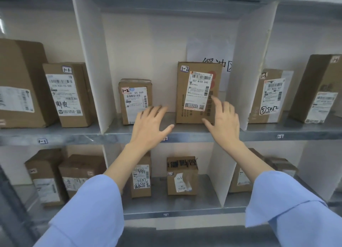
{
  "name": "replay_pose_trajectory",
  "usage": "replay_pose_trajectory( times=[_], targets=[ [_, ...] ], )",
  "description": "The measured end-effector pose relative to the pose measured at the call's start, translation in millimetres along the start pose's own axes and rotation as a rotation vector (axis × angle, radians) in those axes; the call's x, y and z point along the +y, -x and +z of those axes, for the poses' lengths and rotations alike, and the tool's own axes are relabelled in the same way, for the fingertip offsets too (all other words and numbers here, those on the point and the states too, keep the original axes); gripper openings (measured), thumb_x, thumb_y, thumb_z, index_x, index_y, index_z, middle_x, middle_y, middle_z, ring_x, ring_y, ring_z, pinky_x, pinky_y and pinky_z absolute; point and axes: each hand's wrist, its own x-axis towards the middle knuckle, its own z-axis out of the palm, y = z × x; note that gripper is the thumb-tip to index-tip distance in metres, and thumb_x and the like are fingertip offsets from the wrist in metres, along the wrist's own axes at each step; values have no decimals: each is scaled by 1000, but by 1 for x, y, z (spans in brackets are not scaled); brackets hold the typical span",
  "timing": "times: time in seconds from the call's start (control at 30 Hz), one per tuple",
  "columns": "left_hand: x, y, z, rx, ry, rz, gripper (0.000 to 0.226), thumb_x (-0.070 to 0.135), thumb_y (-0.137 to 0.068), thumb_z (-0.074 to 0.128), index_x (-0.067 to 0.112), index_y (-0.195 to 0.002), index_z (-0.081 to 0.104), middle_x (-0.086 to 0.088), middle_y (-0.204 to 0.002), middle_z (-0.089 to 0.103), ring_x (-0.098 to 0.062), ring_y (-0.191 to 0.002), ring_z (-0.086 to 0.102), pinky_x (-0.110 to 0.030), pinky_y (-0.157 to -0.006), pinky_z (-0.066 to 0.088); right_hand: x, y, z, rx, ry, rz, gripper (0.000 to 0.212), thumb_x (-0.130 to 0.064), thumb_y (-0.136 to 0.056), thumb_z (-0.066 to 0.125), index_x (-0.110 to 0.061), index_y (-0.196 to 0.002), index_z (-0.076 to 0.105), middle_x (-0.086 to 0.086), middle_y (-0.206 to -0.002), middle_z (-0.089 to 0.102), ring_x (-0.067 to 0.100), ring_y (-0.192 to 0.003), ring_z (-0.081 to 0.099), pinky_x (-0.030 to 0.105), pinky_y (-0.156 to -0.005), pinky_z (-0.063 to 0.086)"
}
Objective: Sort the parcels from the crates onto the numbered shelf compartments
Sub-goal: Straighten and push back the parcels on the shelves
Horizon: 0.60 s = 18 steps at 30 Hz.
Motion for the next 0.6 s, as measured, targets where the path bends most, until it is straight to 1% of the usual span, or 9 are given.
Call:
replay_pose_trajectory(
  times=[0.1,0.17,0.27,0.33,0.5,0.6],
  targets=[
    [-6,24,-19,-3,-43,-49,66,58,-95,43,25,-151,34,0,-152,41,-22,-140,33,-40,-109,26,-15,11,-7,-13,-31,-49,69,-42,-91,64,-19,-149,36,14,-133,48,32,-123,43,43,-88,43],
    [-10,43,-34,7,-71,-74,67,57,-95,44,25,-152,32,1,-151,43,-21,-139,34,-40,-109,28,-31,20,-9,-39,-52,-94,67,-46,-94,59,-20,-151,35,15,-138,46,32,-128,40,44,-91,42],
    [-21,73,-56,-21,-128,-130,67,58,-96,41,26,-153,29,1,-153,40,-22,-141,31,-41,-111,25,-63,35,-10,-111,-71,-151,70,-53,-98,47,-23,-156,23,14,-148,37,31,-138,31,44,-100,37],
    [-33,94,-71,-45,-185,-175,68,58,-96,39,28,-155,25,1,-156,35,-22,-144,28,-42,-113,24,-87,44,-10,-144,-98,-205,72,-56,-99,42,-25,-158,18,12,-151,34,30,-142,27,43,-104,35],
    [-76,139,-110,-95,-293,-283,66,59,-96,40,33,-155,24,2,-160,27,-23,-147,21,-43,-116,19,-155,66,-18,-172,-239,-330,71,-55,-99,41,-24,-158,18,9,-149,35,27,-138,30,39,-103,34],
    [-106,158,-131,-80,-328,-360,67,60,-96,40,33,-155,23,1,-161,26,-24,-148,20,-45,-116,19,-197,72,-21,-169,-339,-398,70,-54,-99,42,-24,-158,18,8,-150,36,25,-138,32,38,-105,35]
  ],
)
